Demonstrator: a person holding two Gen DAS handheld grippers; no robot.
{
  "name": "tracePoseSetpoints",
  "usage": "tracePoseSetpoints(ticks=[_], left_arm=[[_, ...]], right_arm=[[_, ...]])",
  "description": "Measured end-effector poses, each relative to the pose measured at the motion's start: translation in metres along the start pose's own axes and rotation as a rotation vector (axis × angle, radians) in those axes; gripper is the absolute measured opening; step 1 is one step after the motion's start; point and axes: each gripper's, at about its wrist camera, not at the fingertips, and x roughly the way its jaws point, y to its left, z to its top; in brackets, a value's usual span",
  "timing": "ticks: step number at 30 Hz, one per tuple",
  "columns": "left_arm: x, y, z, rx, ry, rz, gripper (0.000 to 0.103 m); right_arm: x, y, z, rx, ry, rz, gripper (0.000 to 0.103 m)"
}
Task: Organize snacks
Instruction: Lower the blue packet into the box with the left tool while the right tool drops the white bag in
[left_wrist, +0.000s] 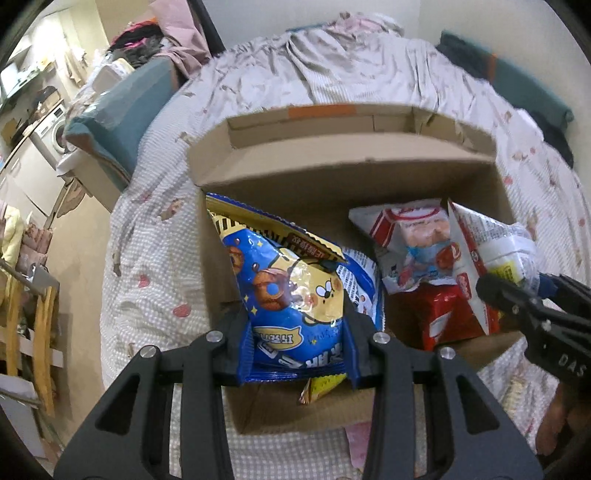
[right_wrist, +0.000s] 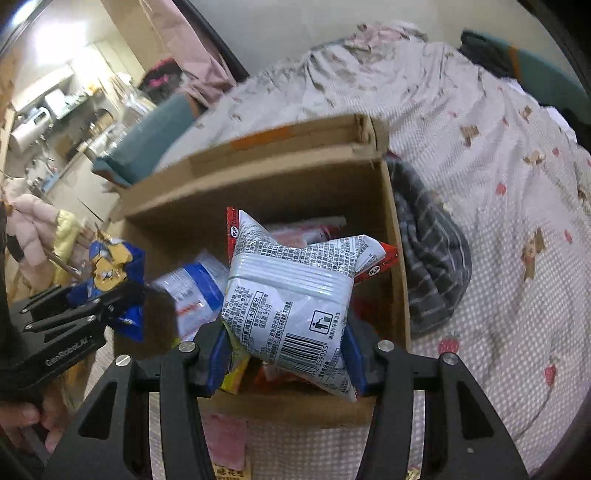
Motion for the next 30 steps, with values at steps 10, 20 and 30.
tracePoseSetpoints(ticks=[10, 20, 30], left_arm=[[0.036, -0.007, -0.005, 0.030, 0.088, 0.046, 0.035], [0.043, -0.002, -0.009, -0.012, 0.130, 0.009, 0.042], [0.012, -0.004, -0.008, -0.029, 0.033, 0.005, 0.071]], right_arm=[[0.019, -0.007, -0.009, 0.051, 0.094, -0.017, 0.054], [0.017, -0.010, -0.009, 0.095, 0.107, 0.019, 0.057], [0.001, -0.005, -0.002, 0.095, 0.061, 0.084, 0.058]])
